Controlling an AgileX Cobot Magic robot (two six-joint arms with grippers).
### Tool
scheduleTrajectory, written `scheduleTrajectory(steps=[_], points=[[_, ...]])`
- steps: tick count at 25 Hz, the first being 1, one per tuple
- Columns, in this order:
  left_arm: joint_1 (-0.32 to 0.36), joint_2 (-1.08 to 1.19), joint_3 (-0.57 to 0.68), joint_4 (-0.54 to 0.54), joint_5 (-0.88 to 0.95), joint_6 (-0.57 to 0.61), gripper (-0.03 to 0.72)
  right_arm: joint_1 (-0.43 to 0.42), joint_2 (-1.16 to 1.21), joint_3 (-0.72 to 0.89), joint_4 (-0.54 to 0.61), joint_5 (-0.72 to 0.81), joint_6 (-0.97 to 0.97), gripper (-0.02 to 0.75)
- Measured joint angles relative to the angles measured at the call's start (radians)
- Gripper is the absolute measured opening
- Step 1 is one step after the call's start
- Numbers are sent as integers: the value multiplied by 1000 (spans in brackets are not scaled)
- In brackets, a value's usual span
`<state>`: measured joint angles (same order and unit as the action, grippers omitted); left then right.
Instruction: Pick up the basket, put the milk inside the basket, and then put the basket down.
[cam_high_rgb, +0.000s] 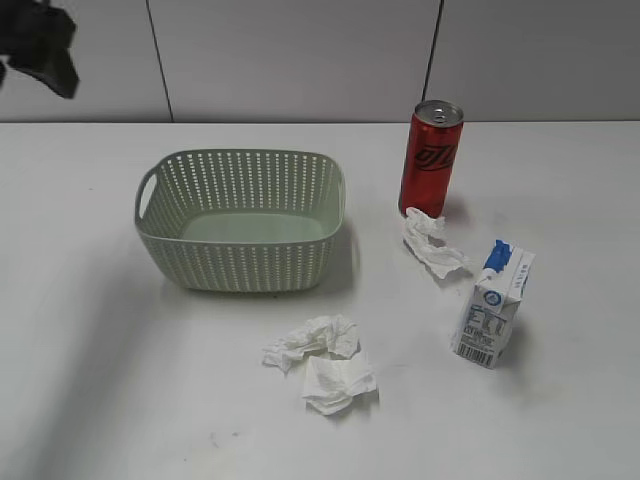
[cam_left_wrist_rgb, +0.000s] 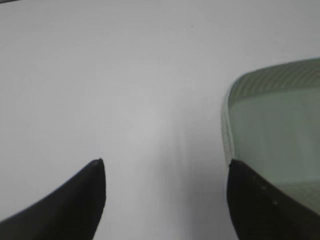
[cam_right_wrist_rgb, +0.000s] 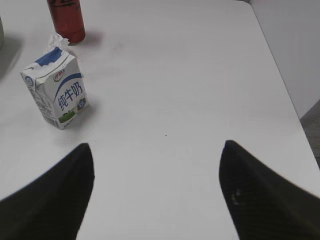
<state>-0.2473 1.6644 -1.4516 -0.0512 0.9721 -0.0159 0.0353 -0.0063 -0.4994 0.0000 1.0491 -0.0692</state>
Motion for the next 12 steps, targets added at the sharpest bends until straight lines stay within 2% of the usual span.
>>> scheduleTrajectory(steps=[8, 12], points=[[-20, 234, -37, -145, 13, 1, 576, 0, 0, 0, 0, 0, 0, 592], [-20, 307, -37, -183, -2, 1, 576, 0, 0, 0, 0, 0, 0, 592]])
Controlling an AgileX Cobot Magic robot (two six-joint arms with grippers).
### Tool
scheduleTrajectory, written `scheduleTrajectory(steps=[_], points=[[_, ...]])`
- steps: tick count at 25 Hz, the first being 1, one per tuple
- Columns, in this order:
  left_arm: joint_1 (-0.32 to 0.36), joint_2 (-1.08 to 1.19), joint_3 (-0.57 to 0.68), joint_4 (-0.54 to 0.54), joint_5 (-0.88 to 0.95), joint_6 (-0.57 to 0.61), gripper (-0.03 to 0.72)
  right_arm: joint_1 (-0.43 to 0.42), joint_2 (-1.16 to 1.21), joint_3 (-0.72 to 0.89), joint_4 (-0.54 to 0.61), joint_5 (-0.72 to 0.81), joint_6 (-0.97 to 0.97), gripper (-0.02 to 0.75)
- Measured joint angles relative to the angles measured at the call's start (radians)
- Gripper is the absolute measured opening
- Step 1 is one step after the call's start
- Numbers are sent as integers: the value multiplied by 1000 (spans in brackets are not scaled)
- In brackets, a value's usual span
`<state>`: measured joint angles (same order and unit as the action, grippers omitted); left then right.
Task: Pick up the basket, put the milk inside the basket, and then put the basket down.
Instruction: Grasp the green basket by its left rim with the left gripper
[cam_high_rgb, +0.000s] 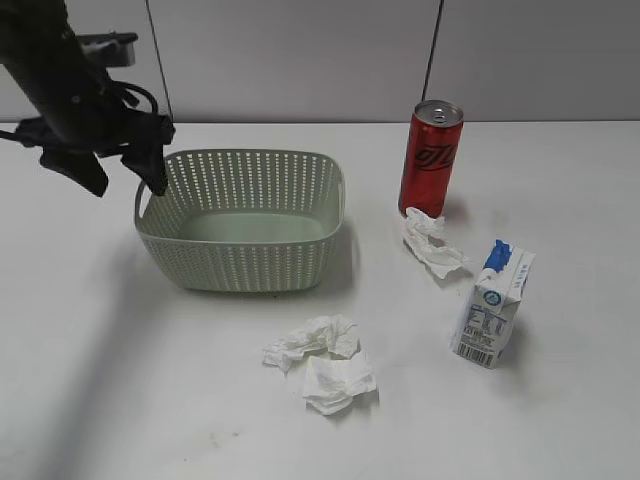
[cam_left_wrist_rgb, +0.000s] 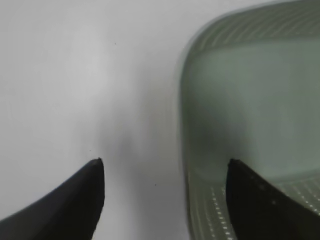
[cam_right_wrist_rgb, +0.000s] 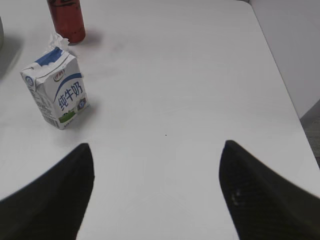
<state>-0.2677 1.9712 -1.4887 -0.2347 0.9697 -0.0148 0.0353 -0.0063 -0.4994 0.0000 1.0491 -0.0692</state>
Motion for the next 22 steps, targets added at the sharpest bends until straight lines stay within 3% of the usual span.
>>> scheduleTrajectory(steps=[15, 19, 22], points=[[0, 95, 0, -36, -65, 0, 556, 0, 0, 0, 0, 0, 0, 592], [0, 100, 0, -38, -66, 0, 480, 0, 0, 0, 0, 0, 0, 592], [0, 100, 0, -38, -66, 0, 343, 0, 0, 0, 0, 0, 0, 592]])
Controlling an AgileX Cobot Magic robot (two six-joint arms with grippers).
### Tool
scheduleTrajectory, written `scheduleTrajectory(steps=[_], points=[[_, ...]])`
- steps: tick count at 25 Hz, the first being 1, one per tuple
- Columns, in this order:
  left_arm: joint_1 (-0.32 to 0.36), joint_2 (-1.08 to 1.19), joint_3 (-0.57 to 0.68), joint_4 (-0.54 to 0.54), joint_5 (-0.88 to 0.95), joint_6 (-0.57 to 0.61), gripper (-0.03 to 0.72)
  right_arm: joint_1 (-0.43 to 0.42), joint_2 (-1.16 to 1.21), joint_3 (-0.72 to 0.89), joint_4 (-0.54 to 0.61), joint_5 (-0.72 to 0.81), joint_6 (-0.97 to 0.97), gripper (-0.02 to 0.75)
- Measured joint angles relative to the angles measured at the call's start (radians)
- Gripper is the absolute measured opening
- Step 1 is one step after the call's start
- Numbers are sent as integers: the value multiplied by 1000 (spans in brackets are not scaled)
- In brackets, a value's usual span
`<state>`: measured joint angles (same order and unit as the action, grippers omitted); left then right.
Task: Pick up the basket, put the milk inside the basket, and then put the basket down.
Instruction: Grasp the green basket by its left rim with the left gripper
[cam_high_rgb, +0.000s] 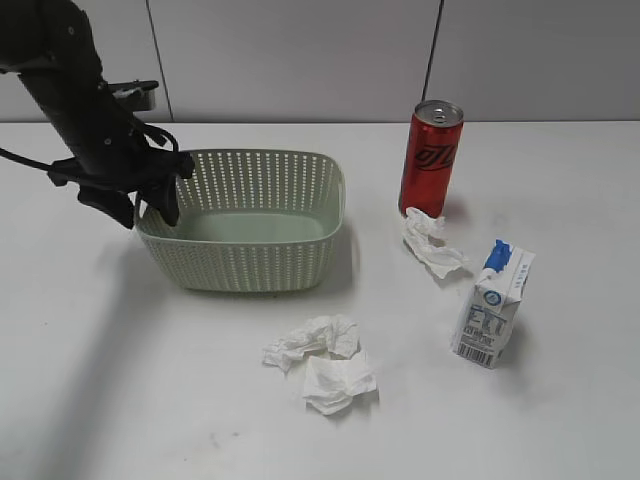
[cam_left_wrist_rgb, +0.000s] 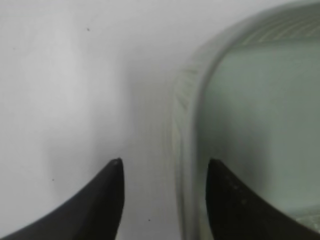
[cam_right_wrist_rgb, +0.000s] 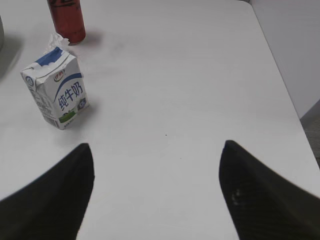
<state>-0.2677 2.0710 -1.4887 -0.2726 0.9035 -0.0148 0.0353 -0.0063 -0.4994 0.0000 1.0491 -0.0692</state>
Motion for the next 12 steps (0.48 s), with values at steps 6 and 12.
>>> scheduleTrajectory(steps=[6, 12], points=[[-2, 0, 0, 0, -1, -1, 1, 0, 0, 0, 0, 0, 0, 592], [-3, -48, 0, 25, 5, 1, 0, 0, 0, 0, 0, 0, 0, 592]])
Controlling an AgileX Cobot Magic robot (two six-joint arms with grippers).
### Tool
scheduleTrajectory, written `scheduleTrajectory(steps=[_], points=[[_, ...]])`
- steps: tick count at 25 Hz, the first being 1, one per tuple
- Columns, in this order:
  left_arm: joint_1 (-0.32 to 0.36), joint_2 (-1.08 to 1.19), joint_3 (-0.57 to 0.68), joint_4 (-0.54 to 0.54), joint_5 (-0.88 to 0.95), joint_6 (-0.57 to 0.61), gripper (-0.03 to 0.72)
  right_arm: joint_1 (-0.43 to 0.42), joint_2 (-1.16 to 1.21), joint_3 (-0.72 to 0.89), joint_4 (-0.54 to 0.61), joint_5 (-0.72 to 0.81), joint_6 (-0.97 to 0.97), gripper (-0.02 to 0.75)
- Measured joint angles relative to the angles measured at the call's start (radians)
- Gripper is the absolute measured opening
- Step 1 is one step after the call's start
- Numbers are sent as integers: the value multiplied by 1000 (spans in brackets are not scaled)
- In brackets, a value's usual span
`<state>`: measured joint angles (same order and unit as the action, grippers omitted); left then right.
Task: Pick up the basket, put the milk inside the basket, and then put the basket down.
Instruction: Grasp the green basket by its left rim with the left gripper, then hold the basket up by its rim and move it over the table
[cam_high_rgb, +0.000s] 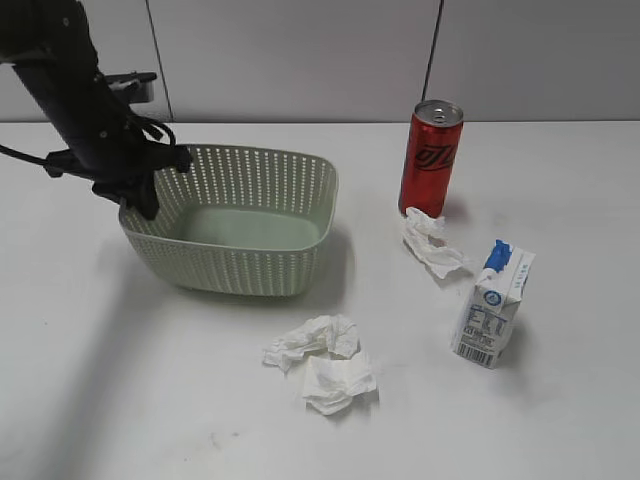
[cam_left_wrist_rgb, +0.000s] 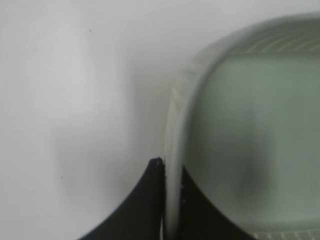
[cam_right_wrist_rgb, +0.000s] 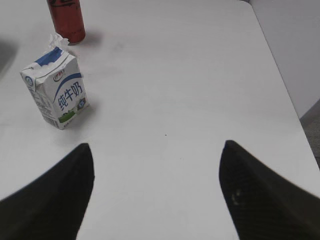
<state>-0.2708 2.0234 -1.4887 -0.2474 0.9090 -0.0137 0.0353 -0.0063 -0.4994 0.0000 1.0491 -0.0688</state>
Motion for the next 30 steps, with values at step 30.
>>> scheduleTrajectory(steps=[30], points=[[-10, -262, 0, 88, 143, -51, 0, 0, 515, -208, 0, 37, 256, 591]])
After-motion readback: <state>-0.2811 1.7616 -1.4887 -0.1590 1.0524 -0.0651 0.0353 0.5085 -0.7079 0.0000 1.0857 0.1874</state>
